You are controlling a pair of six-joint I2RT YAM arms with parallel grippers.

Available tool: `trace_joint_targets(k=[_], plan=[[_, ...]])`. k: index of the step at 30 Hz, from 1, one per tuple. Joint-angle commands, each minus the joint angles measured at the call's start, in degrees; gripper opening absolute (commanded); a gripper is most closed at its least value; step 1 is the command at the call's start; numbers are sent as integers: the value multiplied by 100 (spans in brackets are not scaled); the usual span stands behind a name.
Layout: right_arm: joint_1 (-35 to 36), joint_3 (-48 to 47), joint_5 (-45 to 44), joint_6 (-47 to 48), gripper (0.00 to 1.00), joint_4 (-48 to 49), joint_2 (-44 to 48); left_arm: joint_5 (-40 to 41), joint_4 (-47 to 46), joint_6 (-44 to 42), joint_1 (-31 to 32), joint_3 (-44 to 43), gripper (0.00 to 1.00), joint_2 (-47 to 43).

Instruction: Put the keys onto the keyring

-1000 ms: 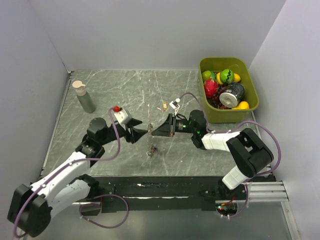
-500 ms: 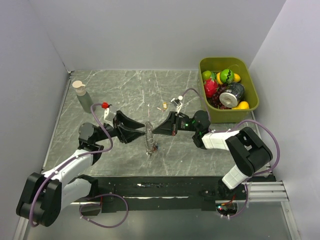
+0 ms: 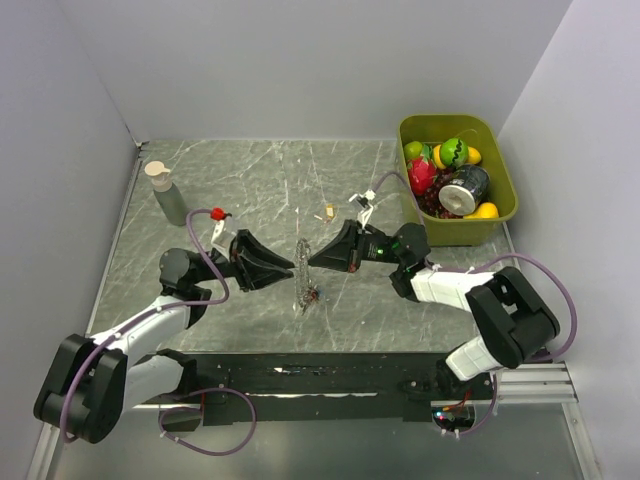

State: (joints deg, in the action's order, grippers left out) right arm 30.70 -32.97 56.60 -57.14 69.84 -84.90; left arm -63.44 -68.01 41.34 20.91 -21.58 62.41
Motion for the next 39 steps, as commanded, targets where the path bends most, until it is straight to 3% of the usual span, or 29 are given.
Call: trace_joint_targets(k=[1,4,13,27,39], plan=[[-46,1,-52,318,0,329,500,-81,505,-607,256,-416,33,-27],[-46,-16,-88,458,0,39,641,7,858,-926,405,-513,36,-10],[-38,54,-193,467,0,-93,887,271,587,-935,432,-417,42,78],[-38,80,-368,678,0,-515,1133,332,-19,-759,757,-698,37,614],[-46,133,-492,880,0,-823,1283,385,147,-698,862,-917,27,755]])
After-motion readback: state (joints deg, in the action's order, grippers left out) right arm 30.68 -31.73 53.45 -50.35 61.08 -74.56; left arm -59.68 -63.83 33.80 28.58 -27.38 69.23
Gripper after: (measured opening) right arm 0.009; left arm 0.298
